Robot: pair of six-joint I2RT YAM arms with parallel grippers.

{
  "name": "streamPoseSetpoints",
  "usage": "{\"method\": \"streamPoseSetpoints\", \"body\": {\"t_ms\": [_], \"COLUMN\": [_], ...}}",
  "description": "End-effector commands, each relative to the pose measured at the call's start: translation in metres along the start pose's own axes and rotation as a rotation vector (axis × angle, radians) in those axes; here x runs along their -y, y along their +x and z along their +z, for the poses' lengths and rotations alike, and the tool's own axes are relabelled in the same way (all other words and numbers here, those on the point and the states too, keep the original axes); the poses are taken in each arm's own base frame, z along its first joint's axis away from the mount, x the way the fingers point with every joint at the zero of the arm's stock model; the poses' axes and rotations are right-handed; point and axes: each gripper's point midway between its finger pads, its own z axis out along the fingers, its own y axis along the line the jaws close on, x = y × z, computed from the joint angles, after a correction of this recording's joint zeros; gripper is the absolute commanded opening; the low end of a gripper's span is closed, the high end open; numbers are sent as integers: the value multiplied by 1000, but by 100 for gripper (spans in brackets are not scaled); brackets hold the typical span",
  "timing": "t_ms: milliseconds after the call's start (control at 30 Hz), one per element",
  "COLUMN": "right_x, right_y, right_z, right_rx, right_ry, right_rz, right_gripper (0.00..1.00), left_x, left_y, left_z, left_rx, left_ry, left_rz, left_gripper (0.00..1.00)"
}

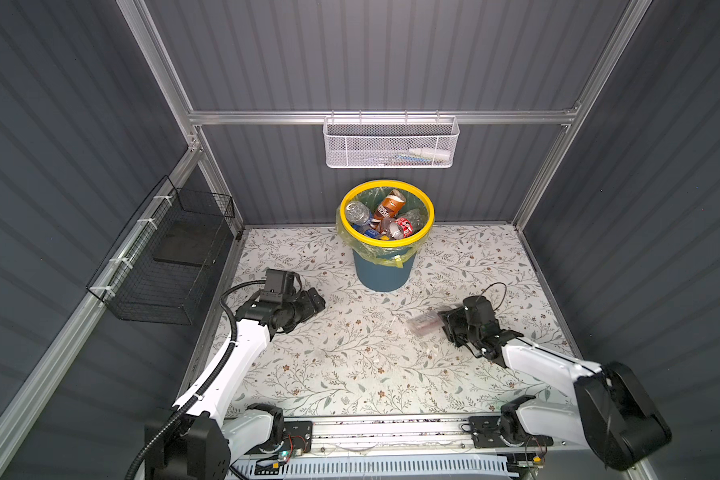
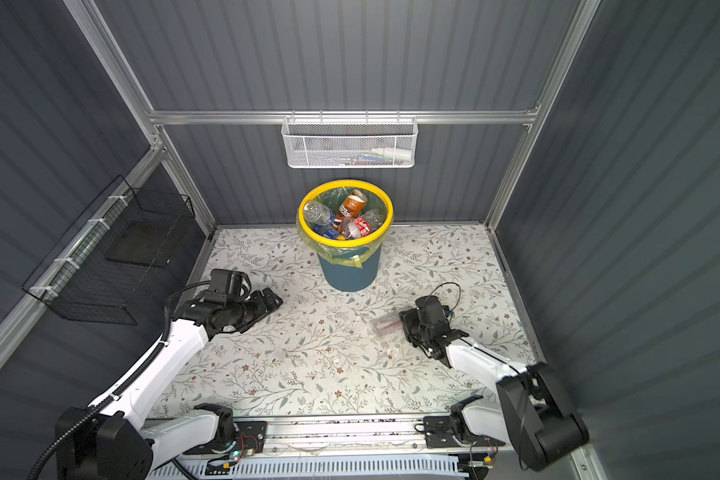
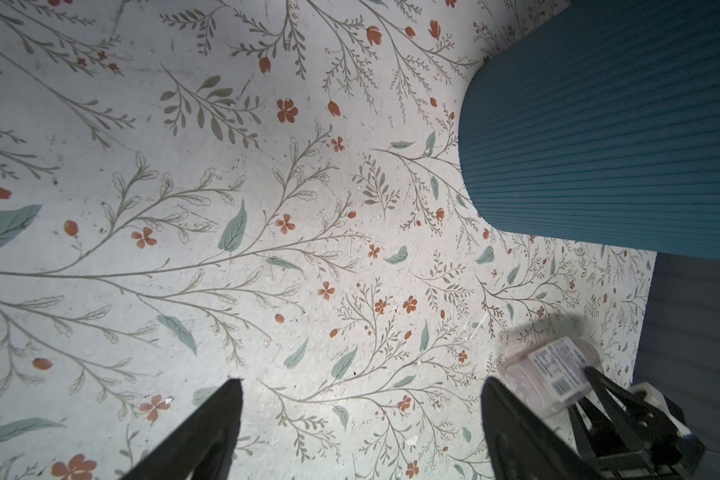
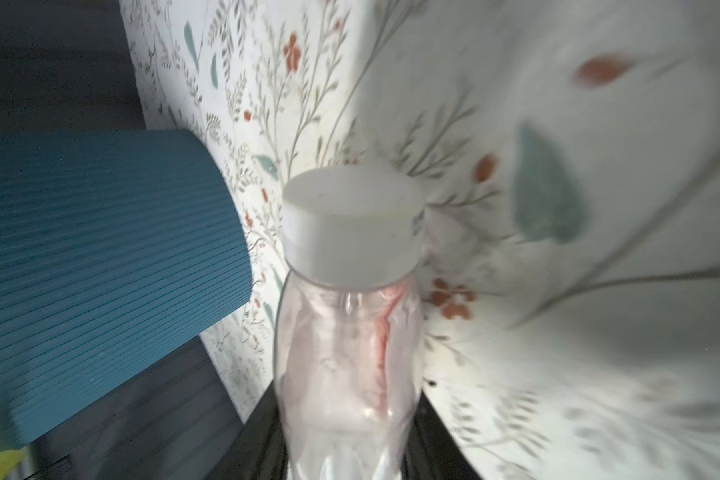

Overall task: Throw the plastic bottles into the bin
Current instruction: 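Lift the white-cap bottle over the bin and open the right gripper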

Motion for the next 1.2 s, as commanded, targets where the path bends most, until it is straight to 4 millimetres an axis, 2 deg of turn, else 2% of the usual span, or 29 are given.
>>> {"method": "streamPoseSetpoints", "body": {"t_ms": [0,100,200,300,433,533,633,800,967,1167], "right_x": [57,57,58,55,50,51,50,55,64,58], "right_y": [-10,-25,-34,-37,-38,-37,-29,-26,-22,-30], "right_z": [-27,-37,-32,-25,-23,-29,-33,-41,-38,-34], "right_rx": [-29,-66,-158,-242,-244,-226,-224,-191,-201,-156], "right_ry": [237,281,343,399,391,384,352,326,335,317], "right_rz": [-172,-211,-259,-309,-317,-316,-314,-319,-312,-308], "right_gripper": [39,40,44,53,65,68,67,50,47,42], "left_x": [-2,-2,-1,0,-2,-3,-3,-3,-2,-1], "left_y": [-3,-4,-7,-9,-10,-10,-8,-8,-7,-7], "left_z": [3,5,5,3,0,-2,0,3,7,5], "left_rx": [5,2,4,12,16,24,14,9,-3,0], "left_ry": [-8,-15,-20,-22,-36,-39,-40,-35,-27,-23], "left_rz": [8,6,10,12,20,19,16,13,8,6], "left_gripper": [90,90,90,90,90,90,90,90,90,90]}}
